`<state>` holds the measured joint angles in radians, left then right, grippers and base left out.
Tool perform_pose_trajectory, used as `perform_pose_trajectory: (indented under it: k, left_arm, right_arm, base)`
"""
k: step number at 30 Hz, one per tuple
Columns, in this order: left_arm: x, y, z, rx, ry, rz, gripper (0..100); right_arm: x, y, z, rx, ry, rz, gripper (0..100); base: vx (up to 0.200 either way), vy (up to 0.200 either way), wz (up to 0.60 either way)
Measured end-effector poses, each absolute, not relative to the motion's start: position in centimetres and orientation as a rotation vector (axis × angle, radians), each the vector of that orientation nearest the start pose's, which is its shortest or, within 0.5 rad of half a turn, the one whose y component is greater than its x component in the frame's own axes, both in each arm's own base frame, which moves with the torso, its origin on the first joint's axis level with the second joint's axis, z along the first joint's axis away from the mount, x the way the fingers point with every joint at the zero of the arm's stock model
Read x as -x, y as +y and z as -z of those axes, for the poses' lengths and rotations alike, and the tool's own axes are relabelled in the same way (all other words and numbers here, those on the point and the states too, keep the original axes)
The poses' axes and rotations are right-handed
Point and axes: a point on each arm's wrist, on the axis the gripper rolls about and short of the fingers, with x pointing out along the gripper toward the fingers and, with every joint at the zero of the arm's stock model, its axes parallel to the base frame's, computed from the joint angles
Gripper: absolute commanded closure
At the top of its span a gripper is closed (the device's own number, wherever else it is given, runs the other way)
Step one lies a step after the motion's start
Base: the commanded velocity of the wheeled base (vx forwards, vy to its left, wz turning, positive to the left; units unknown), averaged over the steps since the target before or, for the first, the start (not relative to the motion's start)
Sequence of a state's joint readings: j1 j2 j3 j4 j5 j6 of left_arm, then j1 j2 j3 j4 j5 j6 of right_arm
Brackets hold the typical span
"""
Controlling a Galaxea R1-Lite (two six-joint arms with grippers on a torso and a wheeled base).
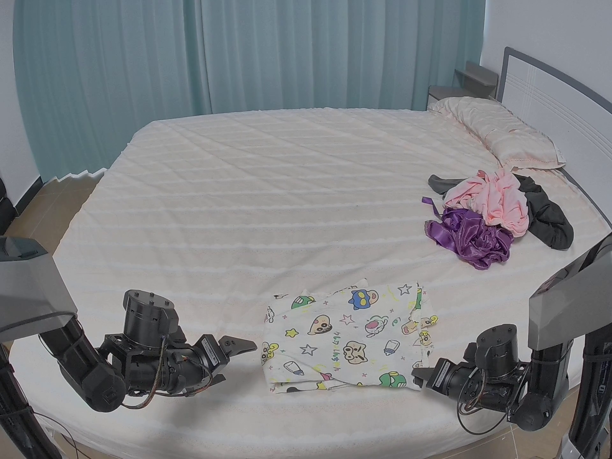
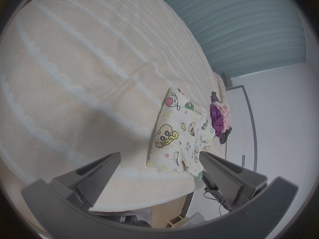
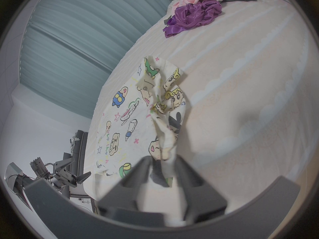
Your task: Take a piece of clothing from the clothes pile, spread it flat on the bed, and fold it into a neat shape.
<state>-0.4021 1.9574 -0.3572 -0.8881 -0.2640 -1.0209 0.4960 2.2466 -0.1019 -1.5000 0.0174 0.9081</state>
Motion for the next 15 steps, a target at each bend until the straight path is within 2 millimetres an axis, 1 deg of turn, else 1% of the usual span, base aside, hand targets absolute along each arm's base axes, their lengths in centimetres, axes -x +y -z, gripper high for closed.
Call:
perform_pose_trajectory:
  k: [7,15]
  left_arm:
    - [-23.7,-10.7,-3.3,0.888,0.984,0.204,0]
    - [-23.7,-10.7,-3.1,0.886,0.989,0.2,0]
  right_arm:
    - [-20.6,10.8,1.4,-0.704,0.807,-0.149,100]
    - [-20.5,10.0,0.3,-0.717,0.765,-0.136,100]
  base:
    - [0.0,0.0,0.0]
    - [0.0,0.0,0.0]
